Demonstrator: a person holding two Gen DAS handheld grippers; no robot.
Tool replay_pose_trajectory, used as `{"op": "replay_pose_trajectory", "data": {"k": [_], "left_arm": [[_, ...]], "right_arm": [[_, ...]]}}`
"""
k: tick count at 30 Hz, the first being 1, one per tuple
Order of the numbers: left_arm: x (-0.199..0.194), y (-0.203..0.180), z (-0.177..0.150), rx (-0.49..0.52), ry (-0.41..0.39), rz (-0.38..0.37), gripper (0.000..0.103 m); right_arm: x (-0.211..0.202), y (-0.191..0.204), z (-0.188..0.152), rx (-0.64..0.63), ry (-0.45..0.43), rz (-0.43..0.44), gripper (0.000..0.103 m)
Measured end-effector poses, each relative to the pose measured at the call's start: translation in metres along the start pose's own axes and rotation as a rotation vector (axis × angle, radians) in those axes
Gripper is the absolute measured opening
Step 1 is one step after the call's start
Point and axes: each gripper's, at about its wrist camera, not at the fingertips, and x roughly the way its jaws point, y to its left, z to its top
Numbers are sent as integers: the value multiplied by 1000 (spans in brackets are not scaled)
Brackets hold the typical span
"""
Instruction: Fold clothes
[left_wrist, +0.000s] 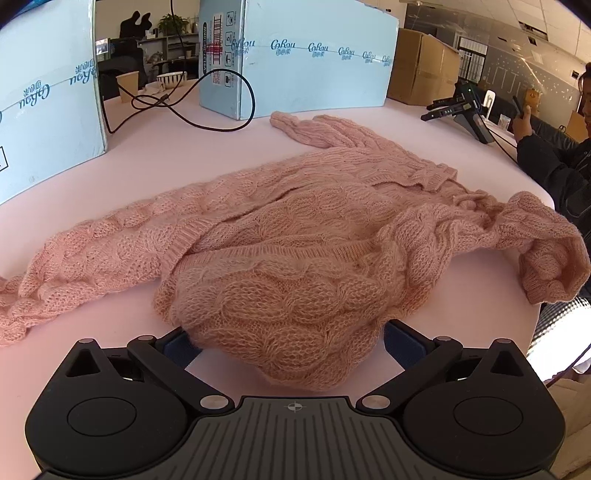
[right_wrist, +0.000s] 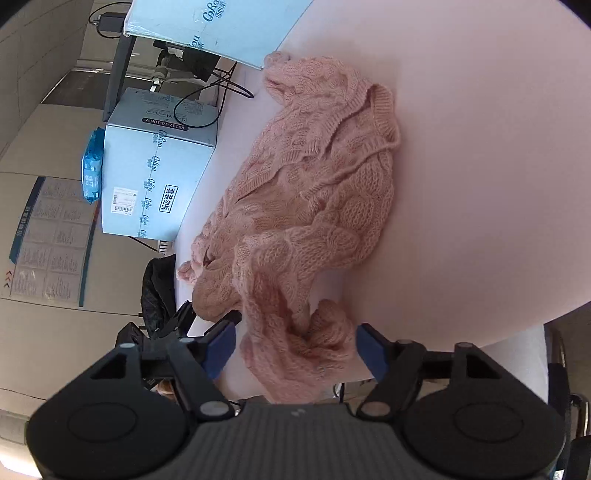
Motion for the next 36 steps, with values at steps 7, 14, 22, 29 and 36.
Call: {"op": "replay_pose_trajectory", "data": {"k": [7, 14, 22, 29, 36], "left_arm": [[5, -5, 1, 53, 17, 16, 103], [11, -9, 6, 8, 14, 76, 103], [6, -14, 6, -12, -25, 141, 86], [-8, -10, 18, -43, -10, 274, 18], [-22, -35, 34, 50, 105, 295, 20]], "right_arm": [[-34, 0, 33, -52, -219, -52, 93], [17, -32, 83, -81, -346, -138, 81], [51, -25, 96, -143, -298, -123, 18], [49, -27, 101, -190, -371, -148, 10], [56, -18, 111, -313, -368, -255, 14]]}}
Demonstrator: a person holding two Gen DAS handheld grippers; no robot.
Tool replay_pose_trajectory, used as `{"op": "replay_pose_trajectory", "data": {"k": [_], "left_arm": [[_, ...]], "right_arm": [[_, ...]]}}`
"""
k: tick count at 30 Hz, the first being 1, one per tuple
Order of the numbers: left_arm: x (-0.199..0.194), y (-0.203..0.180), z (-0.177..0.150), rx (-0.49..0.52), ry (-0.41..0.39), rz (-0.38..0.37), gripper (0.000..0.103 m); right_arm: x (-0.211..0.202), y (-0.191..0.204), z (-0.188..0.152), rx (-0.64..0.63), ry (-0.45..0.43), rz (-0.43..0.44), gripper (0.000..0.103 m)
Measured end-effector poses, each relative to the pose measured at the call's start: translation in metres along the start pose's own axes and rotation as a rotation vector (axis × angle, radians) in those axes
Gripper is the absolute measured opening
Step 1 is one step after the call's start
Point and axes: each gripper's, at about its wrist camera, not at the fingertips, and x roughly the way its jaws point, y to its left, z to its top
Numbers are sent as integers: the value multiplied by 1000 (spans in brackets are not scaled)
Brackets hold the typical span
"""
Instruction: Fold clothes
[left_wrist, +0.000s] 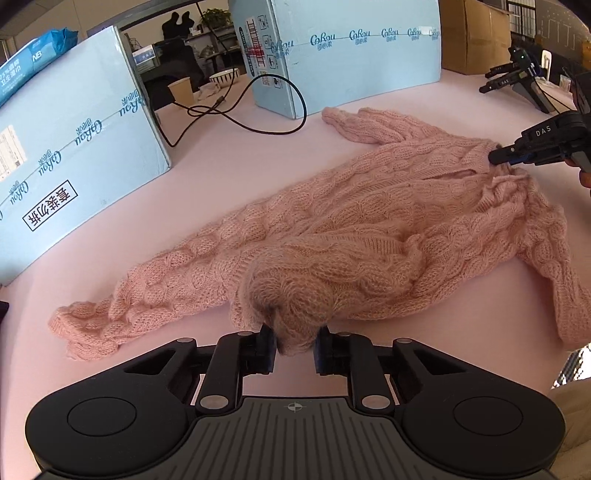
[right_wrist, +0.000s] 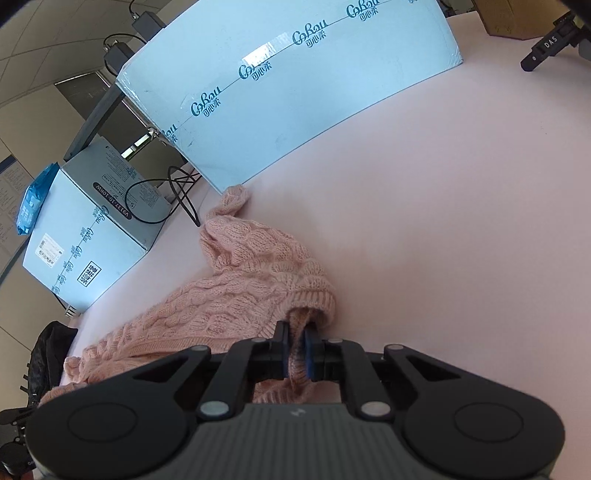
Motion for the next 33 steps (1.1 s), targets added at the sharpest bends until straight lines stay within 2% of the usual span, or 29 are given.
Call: {"op": "replay_pose_trajectory", "data": {"k": [1, 2, 4, 6, 7, 10, 13, 15, 18, 21, 24, 26, 27, 28, 31, 33], "left_arm": [[0, 0, -1, -10, 6, -10, 22], [0, 0, -2, -22, 13, -21, 28], [6, 4, -6, -62, 32, -49, 45], [11, 8, -12, -100, 42, -69, 70], [12, 10, -15, -117, 39, -73, 74], [5, 20, -27, -167, 2, -101, 84], [-10, 34, -40, -235, -82, -112, 96], [-23, 48, -56, -308, -157, -89, 100], [-38, 72, -85, -453, -226, -30, 101], [-42, 91, -111, -557, -226, -3, 101], [-44, 105, -131, -631, -225, 2, 101], [-45, 113, -141, -669, -229, -8, 101], [-45, 116, -145, -681, -232, -16, 101], [-46, 118, -148, -682, -241, -21, 101], [-48, 116, -152, -642, -245, 2, 101], [-49, 111, -151, -600, -240, 32, 101]], "right_arm": [[0, 3, 0, -29, -2, -7, 19], [-2, 9, 0, -68, -10, -24, 25], [-7, 21, -2, -149, -43, -68, 67], [-15, 31, -4, -211, -105, -115, 91], [-20, 36, -5, -243, -140, -142, 97], [-41, 63, -15, -427, -294, -211, 98], [-60, 99, -32, -674, -343, -83, 103], [-64, 128, -48, -820, -329, 18, 103], [-55, 184, -75, -1008, -250, 167, 103], [-30, 244, -110, -1197, -209, 232, 103], [-3, 292, -148, -1373, -191, 250, 100], [16, 315, -168, -1457, -169, 214, 92], [30, 326, -180, -1510, -138, 175, 78], [38, 331, -186, -1540, -111, 146, 58], [62, 334, -195, -1574, -79, -11, 42], [58, 333, -189, -1544, -76, -5, 33]]}}
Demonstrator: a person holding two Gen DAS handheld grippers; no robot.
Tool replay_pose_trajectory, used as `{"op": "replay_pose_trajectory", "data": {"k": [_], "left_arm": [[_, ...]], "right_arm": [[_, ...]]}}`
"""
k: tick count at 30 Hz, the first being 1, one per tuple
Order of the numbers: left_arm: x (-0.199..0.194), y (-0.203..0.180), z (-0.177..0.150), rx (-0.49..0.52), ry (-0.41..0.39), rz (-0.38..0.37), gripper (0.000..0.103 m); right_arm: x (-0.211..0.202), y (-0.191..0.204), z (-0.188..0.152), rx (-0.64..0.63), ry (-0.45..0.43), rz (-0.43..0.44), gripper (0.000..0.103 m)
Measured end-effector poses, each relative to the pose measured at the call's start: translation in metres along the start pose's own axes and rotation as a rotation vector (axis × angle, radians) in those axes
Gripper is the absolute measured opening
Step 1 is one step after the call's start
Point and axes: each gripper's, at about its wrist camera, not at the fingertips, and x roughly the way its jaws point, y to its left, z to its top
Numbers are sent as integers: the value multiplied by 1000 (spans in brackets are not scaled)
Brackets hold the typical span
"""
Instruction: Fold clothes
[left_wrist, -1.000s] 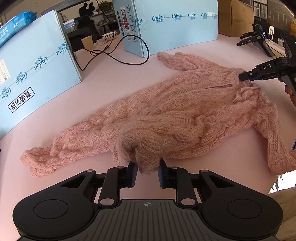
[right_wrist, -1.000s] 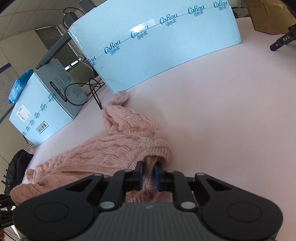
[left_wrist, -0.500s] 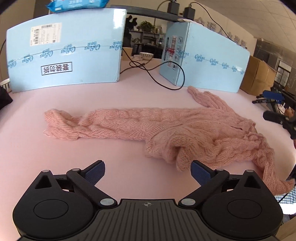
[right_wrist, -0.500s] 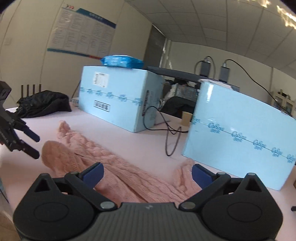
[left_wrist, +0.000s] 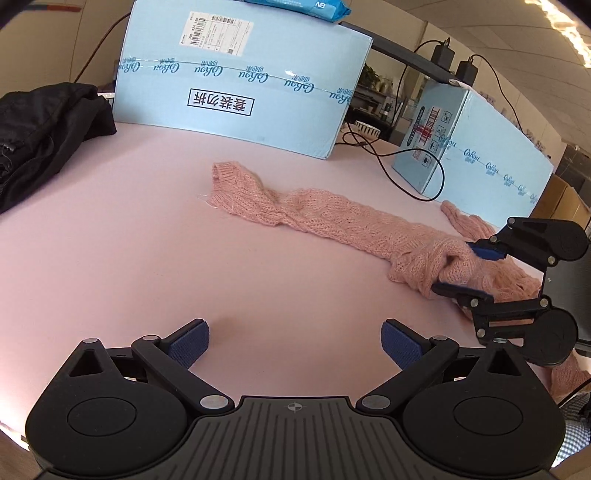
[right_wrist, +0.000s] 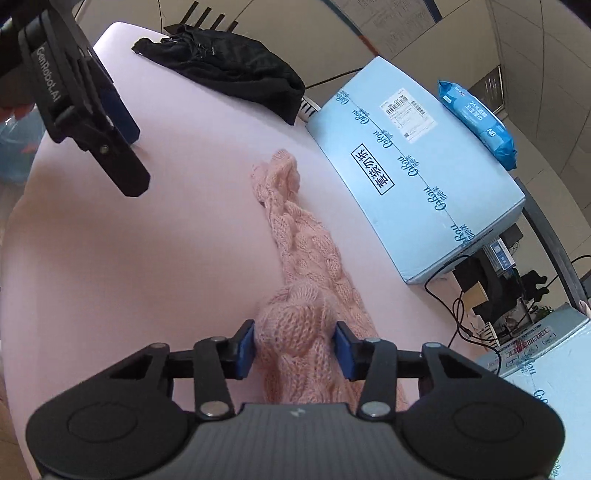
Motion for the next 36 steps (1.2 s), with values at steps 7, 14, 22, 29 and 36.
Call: {"op": "replay_pose_trajectory", "data": {"k": [7, 14, 22, 29, 36], "left_arm": [[8, -11, -1, 46, 11, -104, 101], [16, -19, 3, 59, 30, -123, 101], [23, -29, 5, 54, 61, -198, 101], [45, -63, 10, 103, 107, -325, 101], [52, -77, 6, 132, 102, -351, 102]], "right_arm": [[-4, -96, -19, 474, -32, 111, 24], [53, -188, -81, 993, -1, 235, 32], [75, -200, -115, 1107, 44, 89, 82], [5, -205, -124, 1119, -345, 349, 90], [-8, -146, -91, 795, -164, 407, 82]]}}
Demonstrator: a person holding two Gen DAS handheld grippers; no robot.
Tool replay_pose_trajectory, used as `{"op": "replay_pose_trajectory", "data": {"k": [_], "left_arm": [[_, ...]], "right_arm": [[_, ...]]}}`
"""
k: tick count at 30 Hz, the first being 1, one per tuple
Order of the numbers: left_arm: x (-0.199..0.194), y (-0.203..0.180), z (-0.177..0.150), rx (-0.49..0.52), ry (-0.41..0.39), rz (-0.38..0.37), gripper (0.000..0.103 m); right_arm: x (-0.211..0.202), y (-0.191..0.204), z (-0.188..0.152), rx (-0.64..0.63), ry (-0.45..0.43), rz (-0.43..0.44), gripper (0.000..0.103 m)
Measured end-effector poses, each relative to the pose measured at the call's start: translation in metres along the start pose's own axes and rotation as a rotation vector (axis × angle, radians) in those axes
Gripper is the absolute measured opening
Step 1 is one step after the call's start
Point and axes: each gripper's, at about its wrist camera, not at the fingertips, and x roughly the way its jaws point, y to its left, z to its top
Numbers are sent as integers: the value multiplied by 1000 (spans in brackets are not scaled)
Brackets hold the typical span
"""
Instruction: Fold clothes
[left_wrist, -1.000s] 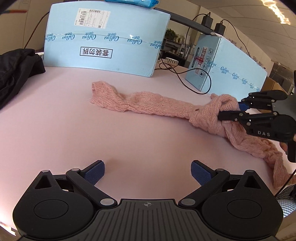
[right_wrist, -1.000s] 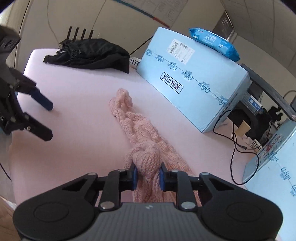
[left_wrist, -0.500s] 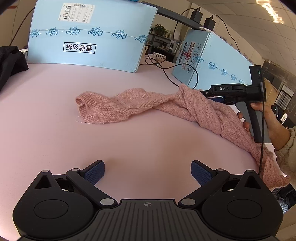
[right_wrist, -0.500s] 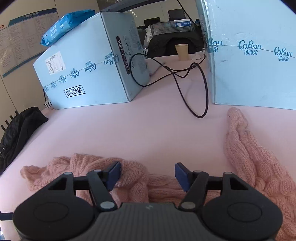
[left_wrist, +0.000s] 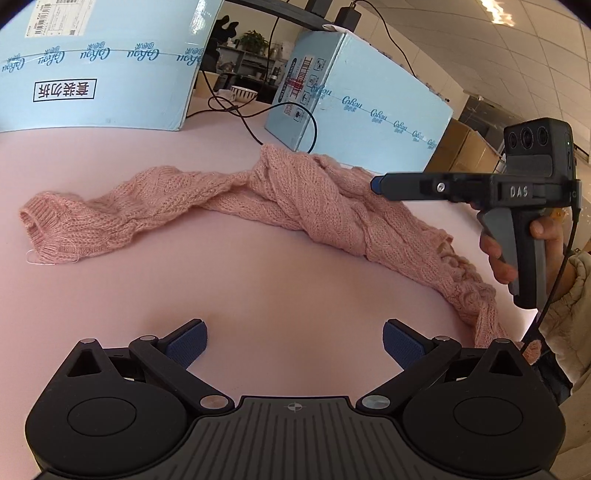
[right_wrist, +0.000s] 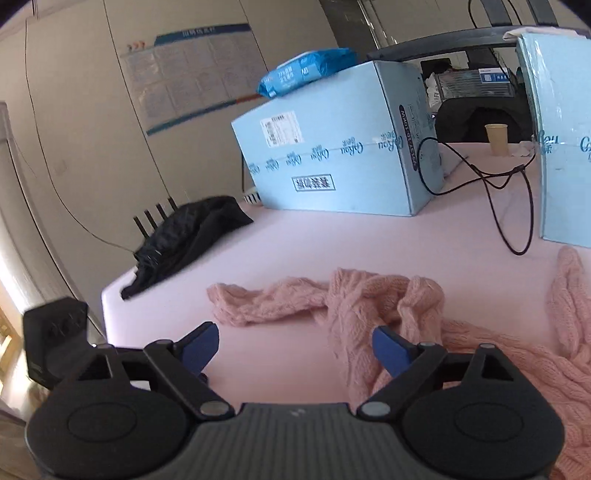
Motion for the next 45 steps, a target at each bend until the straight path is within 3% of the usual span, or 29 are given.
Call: {"op": "replay_pose_trajectory", "data": {"k": [2, 5, 8, 10, 13, 17, 19, 23, 28, 33, 37, 41, 45], "left_arm": [[0, 1, -1, -2, -1, 0, 102], [-4, 2, -3, -1, -4, 6, 102], [-10, 3, -6, -1, -9, 13, 102], [-14, 6, -9, -3, -16, 15, 102], [-18, 11, -12, -15, -30, 3, 102], [-20, 14, -13, -37, -44, -16, 103], [-19, 14, -14, -38, -52, -19, 103], [-20, 14, -17, -42, -67, -28, 103], [-22, 17, -18, -58, -70, -47, 103], [-46, 38, -25, -86, -71, -48, 103], [-82, 78, -32, -199, -110, 38, 103], [-122, 115, -39, -339, -163, 116, 103], [-153, 135, -37, -399, -237, 170, 103]], "right_arm": [[11, 17, -11, -123, 42, -67, 78], [29, 25, -14, -151, 71, -171, 72], [46, 26, -12, -133, 107, -250, 56], [58, 25, -11, -134, 150, -309, 30], [65, 21, -10, -121, 164, -338, 15], [48, -9, 5, 178, 123, -146, 9], [39, -21, 11, 280, 93, -87, 9], [17, -40, 21, 490, 18, 113, 8], [5, -35, 31, 622, -46, 359, 8], [35, -20, 3, 935, -24, 645, 9], [71, 6, -15, 975, 68, 672, 9], [96, 30, -25, 898, 121, 655, 9], [107, 58, -30, 814, 195, 620, 10]]}}
